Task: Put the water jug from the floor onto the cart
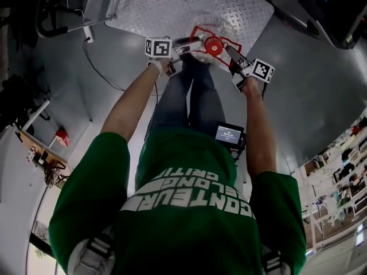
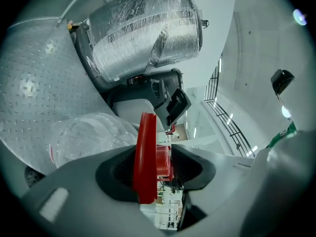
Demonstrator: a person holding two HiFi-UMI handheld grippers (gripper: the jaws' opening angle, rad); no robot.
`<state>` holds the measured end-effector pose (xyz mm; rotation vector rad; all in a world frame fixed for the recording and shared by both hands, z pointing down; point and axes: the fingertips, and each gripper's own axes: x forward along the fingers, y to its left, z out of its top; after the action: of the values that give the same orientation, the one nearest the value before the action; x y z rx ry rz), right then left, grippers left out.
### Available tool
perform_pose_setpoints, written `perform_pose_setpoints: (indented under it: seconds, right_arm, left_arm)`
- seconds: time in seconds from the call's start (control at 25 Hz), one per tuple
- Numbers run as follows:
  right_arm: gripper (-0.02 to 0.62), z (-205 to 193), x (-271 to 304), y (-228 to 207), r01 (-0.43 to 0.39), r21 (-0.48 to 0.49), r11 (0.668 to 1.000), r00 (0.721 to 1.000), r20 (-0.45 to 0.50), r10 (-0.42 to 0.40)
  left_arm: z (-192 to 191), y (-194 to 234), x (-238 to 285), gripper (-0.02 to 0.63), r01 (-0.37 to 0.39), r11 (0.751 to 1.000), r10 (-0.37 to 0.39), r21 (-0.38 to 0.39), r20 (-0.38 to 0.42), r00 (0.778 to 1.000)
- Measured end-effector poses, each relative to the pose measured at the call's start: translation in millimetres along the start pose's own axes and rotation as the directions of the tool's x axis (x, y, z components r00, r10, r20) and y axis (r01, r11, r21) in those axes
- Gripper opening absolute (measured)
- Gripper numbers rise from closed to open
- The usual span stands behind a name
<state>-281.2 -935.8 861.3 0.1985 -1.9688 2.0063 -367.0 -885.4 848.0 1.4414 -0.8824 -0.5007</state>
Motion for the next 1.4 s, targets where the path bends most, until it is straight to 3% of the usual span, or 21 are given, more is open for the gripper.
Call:
perform_pose_setpoints:
  seconds: [0.2,0.32,0.48,0.6,0.84,0.96,1.08,1.16,1.28,1.4]
  right_arm:
    - [0.137,1.2,-11.7,-11.9,0.071,-0.027,0.997,0.997,0.027,-0.070]
    - [0.143,2.2,-16.5,-6.8,0.070,-0.030,0.997,0.996,0.058,-0.068]
    - [0.144,1.9,-35.1,-19.7,0.146,-0.070,0.987,0.987,0.078,-0.141]
    - [0.144,-10.6,-42.6,-16.3,0.148,-0.034,0.988,0.986,0.088,-0.145]
    - [0.144,-22.0,-57.1,7.7,0.151,-0.105,0.983,0.984,0.115,-0.139]
    - [0.144,-27.7,-71.1,24.6,0.145,-0.126,0.981,0.983,0.134,-0.128]
    - [0.141,-33.2,-92.5,37.3,0.196,-0.194,0.961,0.973,0.156,-0.167]
    - [0.103,-40.4,-103.4,55.1,0.218,-0.269,0.938,0.972,0.147,-0.184]
    - [-0.003,-54.7,-121.0,81.8,0.253,-0.414,0.875,0.967,0.120,-0.223]
    - [-0.008,-63.6,-134.7,111.2,0.267,-0.531,0.804,0.964,0.137,-0.230]
  left_arm:
    - [7.1,6.7,-5.9,0.196,-0.057,0.998,0.056,0.021,0.057,0.997]
    - [22.8,7.3,-18.6,0.168,-0.097,0.994,0.089,0.056,0.136,0.987]
    - [40.4,9.0,-30.1,0.125,-0.126,0.988,0.101,0.092,0.235,0.967]
    - [40.6,6.5,-39.8,0.113,-0.140,0.982,0.106,0.125,0.244,0.964]
    - [40.1,-21.6,-64.7,0.092,-0.134,0.973,0.084,0.188,0.251,0.964]
    - [31.8,-39.9,-77.9,0.034,-0.129,0.965,0.069,0.228,0.254,0.965]
    - [15.2,-59.1,-91.0,0.010,-0.102,0.964,0.038,0.245,0.252,0.967]
    - [3.5,-77.4,-100.0,0.011,-0.081,0.962,0.016,0.260,0.246,0.969]
    - [-15.3,-109.3,-108.9,0.011,-0.065,0.951,-0.003,0.301,0.223,0.975]
    - [-30.9,-137.0,-114.4,0.011,-0.064,0.929,-0.013,0.365,0.204,0.979]
